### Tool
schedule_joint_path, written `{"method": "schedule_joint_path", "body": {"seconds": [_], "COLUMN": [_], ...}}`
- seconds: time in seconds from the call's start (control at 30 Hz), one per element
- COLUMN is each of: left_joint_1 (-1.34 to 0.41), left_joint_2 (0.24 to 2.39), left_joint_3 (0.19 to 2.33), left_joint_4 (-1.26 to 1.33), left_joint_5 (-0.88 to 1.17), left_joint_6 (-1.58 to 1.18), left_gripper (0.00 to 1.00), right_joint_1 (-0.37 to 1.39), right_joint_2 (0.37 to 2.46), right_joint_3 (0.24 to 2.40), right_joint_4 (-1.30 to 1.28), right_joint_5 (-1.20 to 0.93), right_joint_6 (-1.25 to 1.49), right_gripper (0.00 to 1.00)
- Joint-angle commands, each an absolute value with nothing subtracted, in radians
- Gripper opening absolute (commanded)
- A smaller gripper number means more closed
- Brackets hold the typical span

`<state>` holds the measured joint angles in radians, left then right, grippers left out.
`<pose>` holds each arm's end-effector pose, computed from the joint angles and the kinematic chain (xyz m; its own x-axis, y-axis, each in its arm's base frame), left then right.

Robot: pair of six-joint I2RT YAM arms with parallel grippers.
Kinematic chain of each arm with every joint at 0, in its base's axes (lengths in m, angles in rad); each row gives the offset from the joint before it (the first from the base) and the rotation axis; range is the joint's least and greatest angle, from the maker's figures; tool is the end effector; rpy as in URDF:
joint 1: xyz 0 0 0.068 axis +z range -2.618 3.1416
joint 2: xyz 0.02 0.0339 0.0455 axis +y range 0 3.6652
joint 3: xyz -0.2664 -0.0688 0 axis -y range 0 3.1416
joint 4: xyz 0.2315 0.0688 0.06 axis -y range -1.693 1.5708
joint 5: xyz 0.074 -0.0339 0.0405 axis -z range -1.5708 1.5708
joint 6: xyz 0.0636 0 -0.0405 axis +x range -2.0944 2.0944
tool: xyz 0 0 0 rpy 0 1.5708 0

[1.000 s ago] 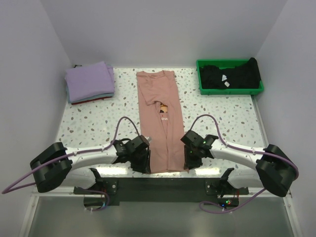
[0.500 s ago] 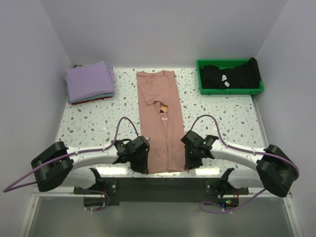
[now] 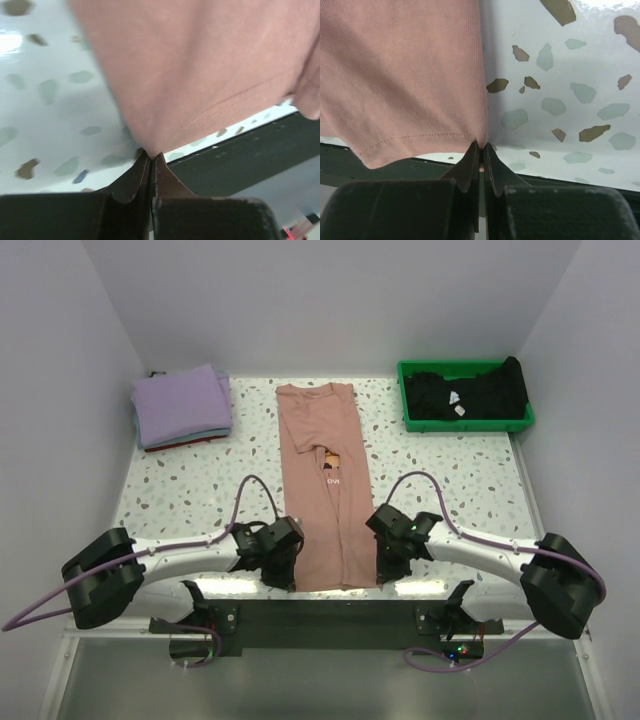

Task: Fold and stack the t-shirts
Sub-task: Fold the tshirt

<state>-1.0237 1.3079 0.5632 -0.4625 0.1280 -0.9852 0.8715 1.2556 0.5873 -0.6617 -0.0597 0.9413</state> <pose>0.1025 -0.1839 0.1298 -0.9943 0.0435 -0.0971 0.0760 0.9289 -0.3623 0.1188 0.1471 0.1369 -0.9929 0.0730 -0.0936 0.0501 0.9726 0.2269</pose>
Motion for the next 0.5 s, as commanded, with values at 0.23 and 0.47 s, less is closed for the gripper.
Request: {"method": "schedule_joint_path", "body": {"seconds": [0.23,0.47], "left_joint_1": [-1.028,-1.026], "left_joint_2": [1.155,1.128], "left_joint_3": [0.656,0.721], "left_joint_4": [-0.718,-0.775], "left_joint_5": [-0.1,-0.162], "left_joint_6": [-1.045,-1.065], "left_gripper": [0.0,0.0], "right_joint_1": [0.879,0.879], "right_joint_2": [1.178,1.193], "right_joint_3": [0.764,0.854], "right_joint_4": [-0.865,-0.891], "right_joint_5": [0.012,0.052], "right_joint_6": [0.946,0.945], "right_gripper": [0.0,0.0]}}
